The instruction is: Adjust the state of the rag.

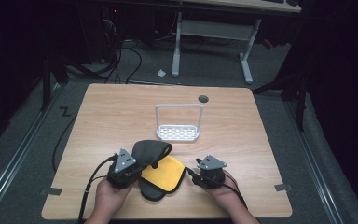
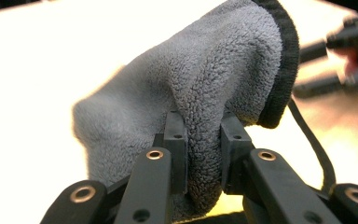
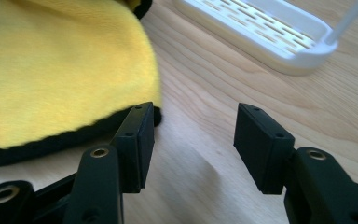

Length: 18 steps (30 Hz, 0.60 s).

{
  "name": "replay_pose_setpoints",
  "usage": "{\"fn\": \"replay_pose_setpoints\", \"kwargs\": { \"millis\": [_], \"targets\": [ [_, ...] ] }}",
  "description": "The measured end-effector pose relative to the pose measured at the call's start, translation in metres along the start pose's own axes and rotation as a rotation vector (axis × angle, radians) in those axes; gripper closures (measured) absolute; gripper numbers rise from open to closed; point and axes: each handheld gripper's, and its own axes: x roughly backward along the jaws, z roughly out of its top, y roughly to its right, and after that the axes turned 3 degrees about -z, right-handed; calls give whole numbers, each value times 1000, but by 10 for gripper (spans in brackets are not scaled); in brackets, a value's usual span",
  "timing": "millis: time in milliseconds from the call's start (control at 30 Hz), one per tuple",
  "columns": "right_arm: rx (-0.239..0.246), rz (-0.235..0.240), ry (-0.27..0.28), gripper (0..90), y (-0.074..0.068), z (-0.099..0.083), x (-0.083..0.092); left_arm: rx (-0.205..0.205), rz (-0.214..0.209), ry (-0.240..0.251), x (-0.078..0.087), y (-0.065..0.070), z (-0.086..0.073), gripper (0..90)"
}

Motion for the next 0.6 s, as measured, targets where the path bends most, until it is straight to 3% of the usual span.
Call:
{"fn": "replay_pose_setpoints", "kwargs": {
  "millis": [100,267,433,600],
  "targets": [
    [16,15,4,488,-8,2,-1,39,-12,37,11,-8,3,768],
    [4,35,11,502,-14,6,-4,49,-14,70,24,-13,9,769],
    [-43,88,24,407,-21,14,-13,32,-25,92,29,-8,14,769],
    [-53,84,-23,385,-26,20,-34,11,-33,108,32,-3,18,769]
  ]
}}
